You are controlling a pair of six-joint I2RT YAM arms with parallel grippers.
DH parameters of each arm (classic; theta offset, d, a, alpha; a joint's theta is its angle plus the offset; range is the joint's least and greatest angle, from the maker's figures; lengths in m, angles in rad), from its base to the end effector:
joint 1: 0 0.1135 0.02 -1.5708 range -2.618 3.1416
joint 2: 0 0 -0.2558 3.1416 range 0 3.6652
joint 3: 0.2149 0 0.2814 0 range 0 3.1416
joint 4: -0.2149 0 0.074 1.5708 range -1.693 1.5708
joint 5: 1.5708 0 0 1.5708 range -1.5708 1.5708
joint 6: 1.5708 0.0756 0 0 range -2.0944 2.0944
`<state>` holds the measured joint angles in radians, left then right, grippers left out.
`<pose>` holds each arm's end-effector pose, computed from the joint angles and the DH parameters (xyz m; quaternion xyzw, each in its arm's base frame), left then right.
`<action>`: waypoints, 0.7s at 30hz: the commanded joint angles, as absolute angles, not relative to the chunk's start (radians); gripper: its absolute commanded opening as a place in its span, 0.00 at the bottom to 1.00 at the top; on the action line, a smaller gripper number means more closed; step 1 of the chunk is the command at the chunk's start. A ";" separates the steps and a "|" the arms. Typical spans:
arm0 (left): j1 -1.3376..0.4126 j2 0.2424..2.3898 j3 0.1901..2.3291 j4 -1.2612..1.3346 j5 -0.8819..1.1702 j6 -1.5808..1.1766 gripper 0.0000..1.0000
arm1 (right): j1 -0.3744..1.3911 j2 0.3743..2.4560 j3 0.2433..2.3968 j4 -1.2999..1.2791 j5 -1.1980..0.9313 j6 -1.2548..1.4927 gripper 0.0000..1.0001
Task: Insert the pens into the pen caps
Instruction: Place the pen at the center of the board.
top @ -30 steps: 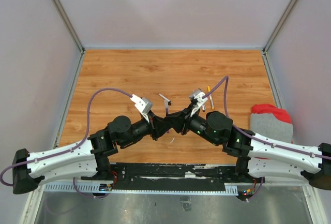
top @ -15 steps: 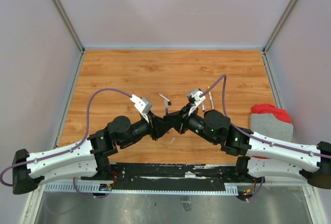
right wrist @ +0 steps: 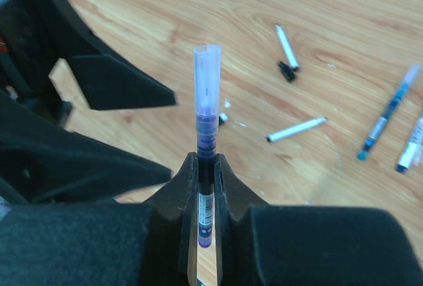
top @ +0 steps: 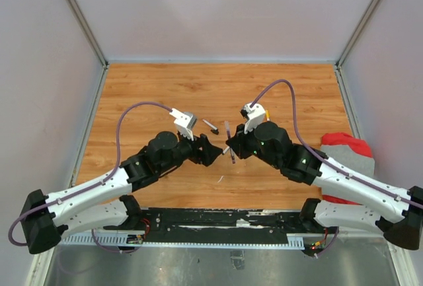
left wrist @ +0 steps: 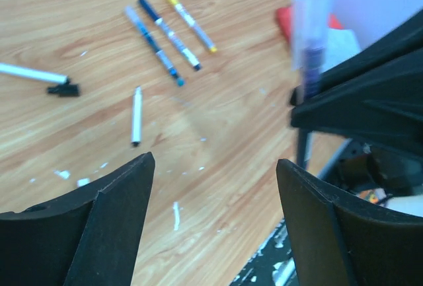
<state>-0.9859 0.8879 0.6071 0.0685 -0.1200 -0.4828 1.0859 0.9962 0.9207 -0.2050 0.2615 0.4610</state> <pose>0.1649 -0.2327 0.2620 0.1568 0.7616 -0.3856 0.4967 0.1576 0.2571 0.3266 -0.1689 0.7779 0.3420 0.4994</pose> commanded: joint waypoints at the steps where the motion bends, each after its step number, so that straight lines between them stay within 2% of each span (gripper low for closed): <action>1: -0.867 0.925 0.648 0.013 0.003 -0.494 0.80 | 0.940 0.998 0.926 -0.353 0.106 0.475 0.00; 9: -0.679 0.874 0.697 -0.191 0.002 -0.419 0.85 | 0.721 1.053 0.883 -0.373 -0.077 0.434 0.00; 13: -0.666 0.806 0.726 -0.304 -0.060 -0.360 0.87 | 0.674 1.140 0.908 -0.391 -0.103 0.417 0.00; 21: -0.666 0.612 0.749 -0.415 -0.132 -0.288 0.88 | 0.647 1.350 1.029 -0.465 0.099 0.408 0.01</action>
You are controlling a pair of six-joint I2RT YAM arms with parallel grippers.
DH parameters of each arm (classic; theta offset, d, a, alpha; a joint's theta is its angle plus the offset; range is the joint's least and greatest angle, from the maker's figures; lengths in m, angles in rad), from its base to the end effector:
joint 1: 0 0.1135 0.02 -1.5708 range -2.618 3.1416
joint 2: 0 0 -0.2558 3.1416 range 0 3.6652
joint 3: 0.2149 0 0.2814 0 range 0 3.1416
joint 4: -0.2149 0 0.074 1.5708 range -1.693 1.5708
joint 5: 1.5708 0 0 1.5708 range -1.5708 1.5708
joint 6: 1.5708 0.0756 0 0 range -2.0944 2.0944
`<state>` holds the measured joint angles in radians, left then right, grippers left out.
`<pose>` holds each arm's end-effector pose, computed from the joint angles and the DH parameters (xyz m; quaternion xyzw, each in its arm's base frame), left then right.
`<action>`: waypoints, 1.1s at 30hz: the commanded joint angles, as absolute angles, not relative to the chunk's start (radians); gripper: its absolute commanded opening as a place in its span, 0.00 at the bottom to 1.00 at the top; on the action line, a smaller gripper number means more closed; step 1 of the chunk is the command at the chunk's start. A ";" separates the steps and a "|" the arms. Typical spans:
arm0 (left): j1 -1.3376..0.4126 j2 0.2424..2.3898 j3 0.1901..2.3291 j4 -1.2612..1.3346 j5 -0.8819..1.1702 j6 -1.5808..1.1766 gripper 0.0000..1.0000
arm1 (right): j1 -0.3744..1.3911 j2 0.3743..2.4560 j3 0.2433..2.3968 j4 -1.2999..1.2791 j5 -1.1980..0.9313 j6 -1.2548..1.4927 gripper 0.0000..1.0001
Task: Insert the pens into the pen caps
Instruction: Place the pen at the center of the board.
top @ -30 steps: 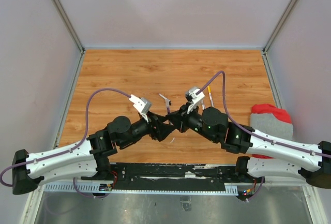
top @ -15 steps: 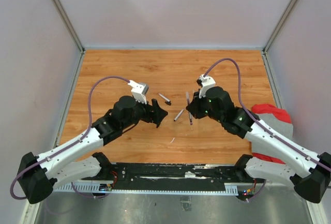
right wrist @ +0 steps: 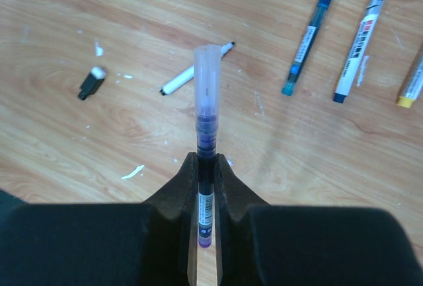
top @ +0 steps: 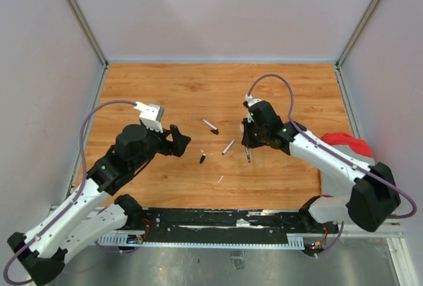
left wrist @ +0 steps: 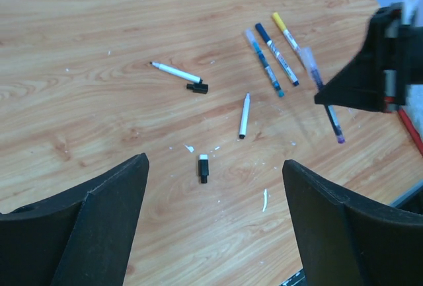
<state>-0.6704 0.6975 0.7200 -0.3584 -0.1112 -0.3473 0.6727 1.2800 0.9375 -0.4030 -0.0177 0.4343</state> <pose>0.1919 -0.1415 0.2948 0.0992 0.8087 -0.2420 0.5269 0.2617 0.2102 0.2213 -0.1124 0.9091 0.2177 0.3369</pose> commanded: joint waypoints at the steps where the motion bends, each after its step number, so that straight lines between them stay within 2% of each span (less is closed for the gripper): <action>1: -0.666 0.596 0.752 -0.413 -0.118 -0.284 0.88 | 0.645 1.381 1.055 -0.482 0.119 0.397 0.01; 4: -0.666 0.576 0.767 -0.427 -0.112 -0.271 0.88 | 0.632 1.477 1.139 -0.560 0.165 0.400 0.01; 17: -0.666 0.576 0.740 -0.420 -0.141 -0.286 0.88 | 0.561 1.855 1.411 -0.655 0.058 0.496 0.01; 33: -0.666 0.573 0.733 -0.412 -0.132 -0.289 0.88 | 0.556 2.039 1.521 -0.656 0.077 0.532 0.03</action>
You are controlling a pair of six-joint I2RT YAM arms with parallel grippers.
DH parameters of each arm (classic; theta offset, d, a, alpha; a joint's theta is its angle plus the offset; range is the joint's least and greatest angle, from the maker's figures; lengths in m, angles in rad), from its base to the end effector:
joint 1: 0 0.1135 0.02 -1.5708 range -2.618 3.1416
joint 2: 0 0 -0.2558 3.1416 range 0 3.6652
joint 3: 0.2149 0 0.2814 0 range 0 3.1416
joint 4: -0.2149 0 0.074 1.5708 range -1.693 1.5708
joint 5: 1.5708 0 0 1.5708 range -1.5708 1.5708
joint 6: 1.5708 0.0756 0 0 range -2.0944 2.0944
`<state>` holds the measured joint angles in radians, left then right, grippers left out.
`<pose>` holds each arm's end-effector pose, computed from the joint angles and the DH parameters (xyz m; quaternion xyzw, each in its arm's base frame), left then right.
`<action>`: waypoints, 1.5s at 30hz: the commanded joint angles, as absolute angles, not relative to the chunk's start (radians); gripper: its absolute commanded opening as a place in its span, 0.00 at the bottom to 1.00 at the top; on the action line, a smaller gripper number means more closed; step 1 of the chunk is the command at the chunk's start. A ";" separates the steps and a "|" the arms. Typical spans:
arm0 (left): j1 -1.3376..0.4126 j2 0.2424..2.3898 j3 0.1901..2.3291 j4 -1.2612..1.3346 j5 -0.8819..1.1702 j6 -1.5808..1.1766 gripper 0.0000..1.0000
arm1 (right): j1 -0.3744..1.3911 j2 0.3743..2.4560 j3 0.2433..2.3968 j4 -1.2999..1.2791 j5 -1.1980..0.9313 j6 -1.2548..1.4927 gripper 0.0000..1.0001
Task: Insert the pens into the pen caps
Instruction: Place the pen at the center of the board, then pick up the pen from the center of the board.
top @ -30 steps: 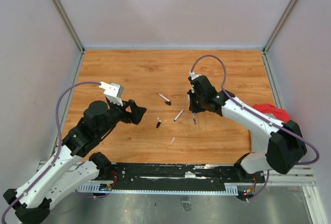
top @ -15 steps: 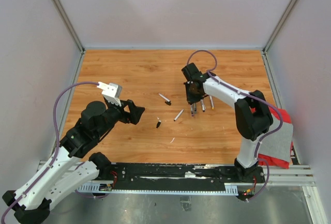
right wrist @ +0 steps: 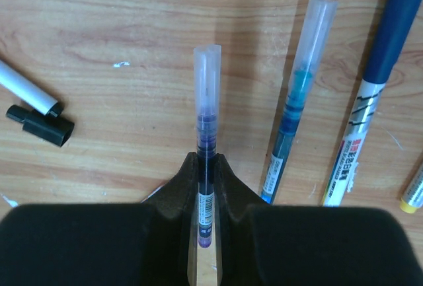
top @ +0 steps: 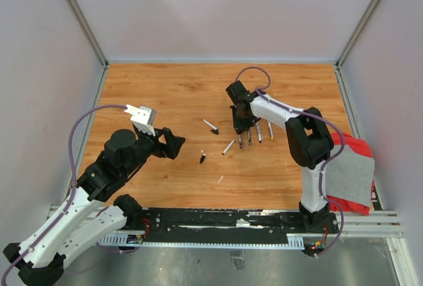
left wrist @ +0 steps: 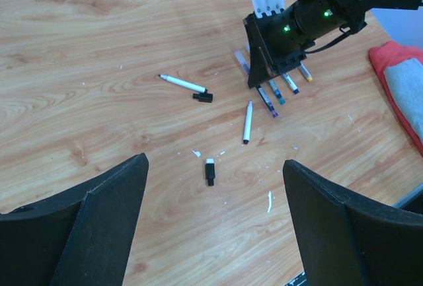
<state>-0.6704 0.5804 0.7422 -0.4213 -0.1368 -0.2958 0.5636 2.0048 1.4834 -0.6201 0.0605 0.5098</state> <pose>0.1723 -0.1234 0.3191 0.1063 0.7847 -0.2346 0.5638 0.3897 0.2408 0.1248 -0.0198 0.9764 0.0835 0.1981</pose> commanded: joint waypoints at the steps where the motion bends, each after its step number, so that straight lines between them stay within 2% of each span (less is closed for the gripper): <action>1: -0.666 0.572 0.734 -0.412 -0.132 -0.288 0.88 | 0.554 2.046 1.526 -0.658 0.080 0.533 0.04; 12: -0.666 0.573 0.732 -0.411 -0.130 -0.288 0.88 | 0.547 2.103 1.562 -0.666 0.114 0.545 0.08; 19: -0.666 0.573 0.732 -0.408 -0.130 -0.288 0.88 | 0.547 2.108 1.562 -0.669 0.126 0.544 0.23; 26: -0.666 0.577 0.732 -0.409 -0.133 -0.289 0.88 | 0.548 2.072 1.565 -0.671 0.084 0.535 0.26; 36: -0.666 0.629 0.736 -0.411 -0.142 -0.289 0.88 | 0.548 1.822 1.510 -0.674 0.003 0.508 0.30; 45: -0.666 0.791 0.752 -0.393 -0.111 -0.305 0.88 | 0.548 1.478 1.187 -0.498 -0.074 0.485 0.33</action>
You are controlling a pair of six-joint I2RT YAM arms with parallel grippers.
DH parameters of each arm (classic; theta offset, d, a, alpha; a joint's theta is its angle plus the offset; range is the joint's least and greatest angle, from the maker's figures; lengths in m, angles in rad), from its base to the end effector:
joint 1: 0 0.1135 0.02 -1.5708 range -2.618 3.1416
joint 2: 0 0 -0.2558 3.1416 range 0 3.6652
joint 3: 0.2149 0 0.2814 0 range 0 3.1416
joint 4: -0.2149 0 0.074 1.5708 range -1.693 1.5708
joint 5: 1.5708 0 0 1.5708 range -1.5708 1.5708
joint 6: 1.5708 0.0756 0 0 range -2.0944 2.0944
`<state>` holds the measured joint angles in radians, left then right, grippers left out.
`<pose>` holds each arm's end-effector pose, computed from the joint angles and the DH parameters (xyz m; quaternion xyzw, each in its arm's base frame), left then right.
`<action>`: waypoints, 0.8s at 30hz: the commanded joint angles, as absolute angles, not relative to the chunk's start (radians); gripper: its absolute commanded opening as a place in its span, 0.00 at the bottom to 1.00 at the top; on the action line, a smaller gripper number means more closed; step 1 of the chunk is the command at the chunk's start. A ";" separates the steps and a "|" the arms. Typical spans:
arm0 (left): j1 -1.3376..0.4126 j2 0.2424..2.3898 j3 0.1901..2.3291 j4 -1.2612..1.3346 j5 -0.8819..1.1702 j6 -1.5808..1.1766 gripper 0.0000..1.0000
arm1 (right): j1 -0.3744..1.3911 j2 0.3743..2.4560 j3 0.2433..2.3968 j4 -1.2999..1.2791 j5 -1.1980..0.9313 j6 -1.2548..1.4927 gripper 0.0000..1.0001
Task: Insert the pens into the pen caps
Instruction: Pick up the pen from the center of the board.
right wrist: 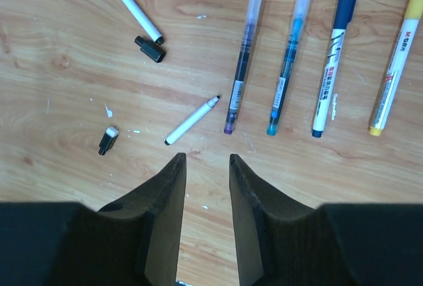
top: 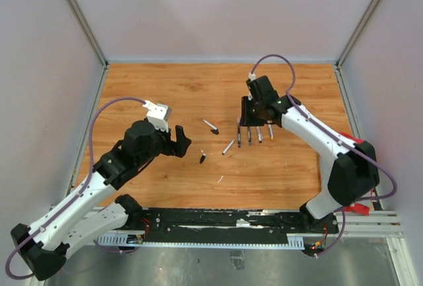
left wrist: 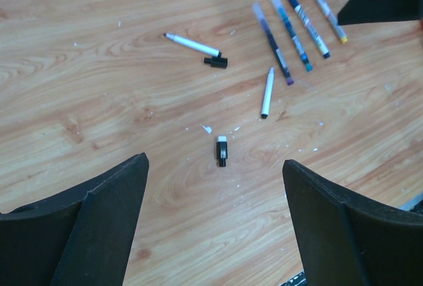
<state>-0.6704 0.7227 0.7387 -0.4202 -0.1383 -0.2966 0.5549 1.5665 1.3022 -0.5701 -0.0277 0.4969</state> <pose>0.1937 -0.1403 0.2885 0.1173 0.8252 -0.2044 0.5133 0.3392 0.2127 0.2446 -0.0320 0.9324 0.1918 0.3048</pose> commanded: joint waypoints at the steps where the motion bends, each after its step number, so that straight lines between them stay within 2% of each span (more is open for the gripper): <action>1: -0.666 0.813 0.751 -0.376 -0.089 -0.310 0.87 | 0.547 1.436 1.142 -0.467 -0.080 0.490 0.34; 5: -0.681 0.895 0.730 -0.315 -0.053 -0.331 0.86 | 0.544 1.275 0.956 -0.370 -0.099 0.505 0.35; 10: -0.762 0.998 0.730 -0.248 -0.102 -0.340 0.86 | 0.543 1.078 0.811 -0.351 -0.093 0.514 0.39; 19: -0.814 1.194 0.746 -0.135 -0.092 -0.324 0.85 | 0.542 0.685 0.675 -0.417 -0.069 0.527 0.60; 24: -0.824 1.297 0.781 -0.116 -0.091 -0.282 0.80 | 0.542 0.504 0.618 -0.435 -0.008 0.561 0.64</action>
<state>-0.8139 1.2404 0.7395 -0.1761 -0.0917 -0.3267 0.5518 0.5941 0.6491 -0.4076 -0.0692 0.5282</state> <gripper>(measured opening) 0.824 0.636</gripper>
